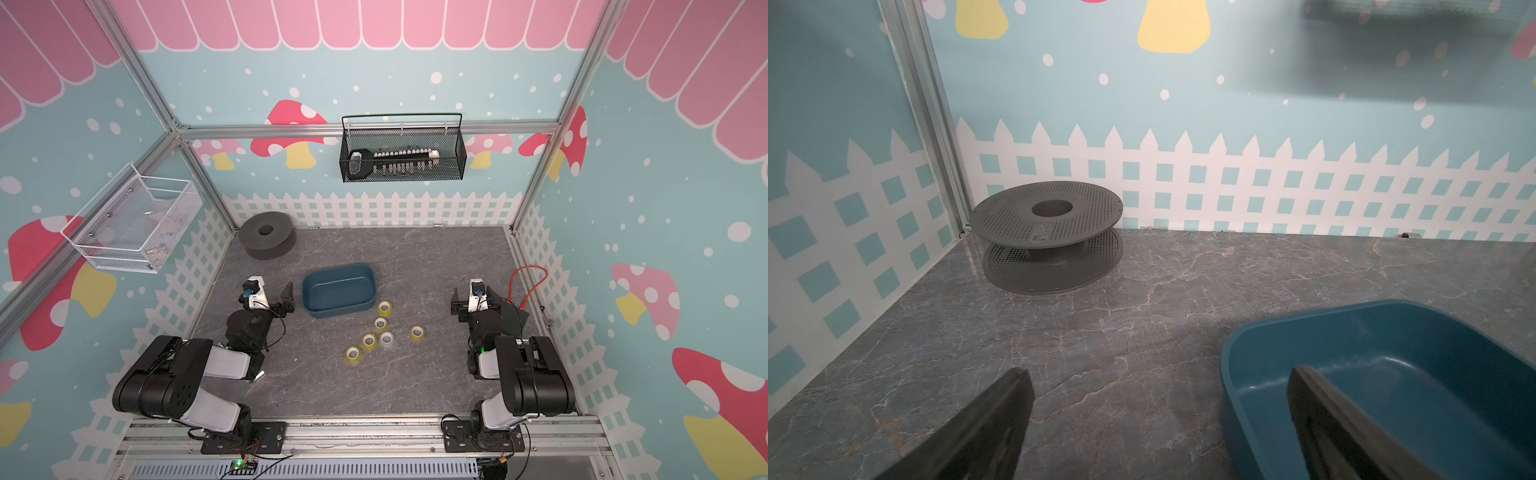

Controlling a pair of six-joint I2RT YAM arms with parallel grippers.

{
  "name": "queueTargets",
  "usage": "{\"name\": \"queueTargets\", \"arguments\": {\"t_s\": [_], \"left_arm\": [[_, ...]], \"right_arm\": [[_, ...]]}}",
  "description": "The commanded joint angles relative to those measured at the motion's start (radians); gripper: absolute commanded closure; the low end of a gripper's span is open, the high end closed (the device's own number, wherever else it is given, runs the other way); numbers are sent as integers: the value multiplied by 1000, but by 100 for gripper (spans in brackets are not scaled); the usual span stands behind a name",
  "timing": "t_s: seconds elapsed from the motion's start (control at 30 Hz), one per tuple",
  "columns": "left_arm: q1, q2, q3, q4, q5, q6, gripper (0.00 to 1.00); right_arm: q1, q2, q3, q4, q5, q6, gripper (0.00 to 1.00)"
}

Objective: Put the transparent tape into the storage box
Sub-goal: Pick up the tape from the center of the board.

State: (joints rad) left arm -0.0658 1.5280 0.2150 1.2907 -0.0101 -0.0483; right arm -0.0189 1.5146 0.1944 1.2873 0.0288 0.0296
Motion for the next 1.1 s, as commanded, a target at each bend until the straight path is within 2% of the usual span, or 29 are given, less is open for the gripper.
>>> {"name": "queueTargets", "arguments": {"t_s": [0.0, 0.37, 0.43, 0.5, 0.63, 0.77, 0.83, 0.93, 1.03, 1.07], "left_arm": [[8, 0, 12, -8, 10, -4, 1], [8, -3, 9, -6, 8, -4, 1], [8, -14, 13, -17, 1, -8, 1], [9, -44, 30, -77, -1, -9, 1], [8, -98, 64, -176, 11, -2, 1], [3, -191, 106, -320, 5, -4, 1], [1, -247, 156, -448, 3, -9, 1], [-17, -317, 212, -570, -1, -17, 1], [-47, -376, 283, -713, -34, -49, 1], [-58, -388, 310, -761, -32, -60, 1]], "right_arm": [[3, 0, 16, 7, 6, -11, 1], [4, -2, 13, 13, 5, -12, 1], [4, -15, 20, 0, 45, 7, 1], [3, -53, 59, -113, 87, 30, 1], [2, -133, 147, -341, 3, 17, 1], [2, -205, 269, -670, 59, 192, 1], [2, -224, 369, -885, 14, 277, 1], [1, -219, 462, -1097, -64, 427, 1], [5, -160, 545, -1205, -270, 447, 1], [17, -128, 585, -1274, -290, 449, 1]]}}
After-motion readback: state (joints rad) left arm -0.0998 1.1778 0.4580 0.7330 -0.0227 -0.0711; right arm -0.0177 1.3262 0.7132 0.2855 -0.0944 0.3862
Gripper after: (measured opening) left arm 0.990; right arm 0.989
